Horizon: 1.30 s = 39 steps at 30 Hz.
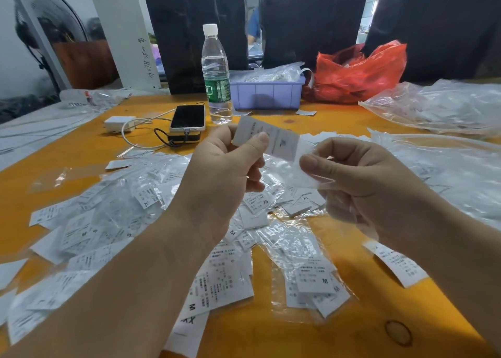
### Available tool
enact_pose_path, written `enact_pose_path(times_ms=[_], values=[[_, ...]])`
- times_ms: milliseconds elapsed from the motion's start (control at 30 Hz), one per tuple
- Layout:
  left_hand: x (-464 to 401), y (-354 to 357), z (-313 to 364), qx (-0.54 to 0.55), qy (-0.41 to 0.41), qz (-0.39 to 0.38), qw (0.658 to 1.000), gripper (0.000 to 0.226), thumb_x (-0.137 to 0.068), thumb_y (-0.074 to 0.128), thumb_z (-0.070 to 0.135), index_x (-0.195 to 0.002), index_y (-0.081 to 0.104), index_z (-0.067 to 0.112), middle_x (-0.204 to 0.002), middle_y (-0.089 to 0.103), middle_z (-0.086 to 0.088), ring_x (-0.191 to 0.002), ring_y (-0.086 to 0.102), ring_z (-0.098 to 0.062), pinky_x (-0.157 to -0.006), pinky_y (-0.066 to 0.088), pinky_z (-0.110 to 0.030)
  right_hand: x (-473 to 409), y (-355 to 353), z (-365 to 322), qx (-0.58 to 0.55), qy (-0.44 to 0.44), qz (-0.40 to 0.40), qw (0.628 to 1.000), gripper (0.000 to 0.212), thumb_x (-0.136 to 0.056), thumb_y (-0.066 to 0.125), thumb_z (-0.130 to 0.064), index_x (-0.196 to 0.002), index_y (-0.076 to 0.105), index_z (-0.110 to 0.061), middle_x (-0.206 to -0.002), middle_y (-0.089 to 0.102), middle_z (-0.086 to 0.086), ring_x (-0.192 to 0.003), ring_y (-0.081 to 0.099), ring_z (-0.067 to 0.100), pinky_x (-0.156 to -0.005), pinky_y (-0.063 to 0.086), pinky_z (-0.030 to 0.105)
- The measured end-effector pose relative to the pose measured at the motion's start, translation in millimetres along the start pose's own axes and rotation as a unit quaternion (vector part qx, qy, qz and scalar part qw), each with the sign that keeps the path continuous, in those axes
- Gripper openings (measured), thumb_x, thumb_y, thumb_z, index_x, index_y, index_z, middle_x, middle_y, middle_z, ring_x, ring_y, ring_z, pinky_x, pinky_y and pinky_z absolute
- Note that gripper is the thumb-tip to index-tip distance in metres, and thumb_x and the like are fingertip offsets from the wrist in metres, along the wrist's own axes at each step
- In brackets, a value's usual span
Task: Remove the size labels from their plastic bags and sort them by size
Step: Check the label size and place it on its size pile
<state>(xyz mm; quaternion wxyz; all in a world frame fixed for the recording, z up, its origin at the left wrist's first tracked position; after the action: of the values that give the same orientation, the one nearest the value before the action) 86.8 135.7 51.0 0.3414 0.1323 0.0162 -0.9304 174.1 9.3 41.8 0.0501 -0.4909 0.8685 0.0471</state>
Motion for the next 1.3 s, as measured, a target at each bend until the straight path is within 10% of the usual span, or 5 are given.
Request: enact_pose_path(times_ms=[467, 1300], values=[[9.0, 20.1, -7.1, 0.020, -0.052, -0.084, 0.995, 0.017, -0.093, 0.044, 0.011, -0.100, 0.060, 0.013, -0.073, 0.070, -0.003, -0.060, 0.062, -0.013, -0.054, 0.053, -0.027, -1.0, -20.9, -1.7, -0.043, 0.009, 0.097, 0.994, 0.003, -0.079, 0.067, -0.009, -0.079, 0.064, -0.008, -0.054, 0.043, 0.005, -0.042, 0.021, 0.012, -0.035, 0.018, 0.018], [18.4, 38.4, -5.2, -0.088, -0.023, -0.146, 0.985, 0.020, -0.088, 0.052, 0.030, -0.072, 0.061, 0.023, -0.062, 0.067, -0.001, -0.051, 0.058, -0.011, -0.045, 0.045, -0.021, -1.8, -12.3, 6.4, -0.151, 0.022, 0.077, 0.985, 0.032, -0.076, 0.060, -0.019, -0.104, 0.066, -0.006, -0.079, 0.072, 0.011, -0.033, 0.026, 0.006, -0.030, 0.024, 0.013]])
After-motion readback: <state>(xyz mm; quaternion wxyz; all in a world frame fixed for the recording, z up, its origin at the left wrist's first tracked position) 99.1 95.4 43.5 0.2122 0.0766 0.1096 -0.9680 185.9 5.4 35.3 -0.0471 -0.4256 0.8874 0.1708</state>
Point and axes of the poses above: each hand's wrist, its own x-axis away from the middle knuckle, its own y-axis out of the palm, z = x × y, the point moved 9 cm from there along -x, towards the middle knuckle
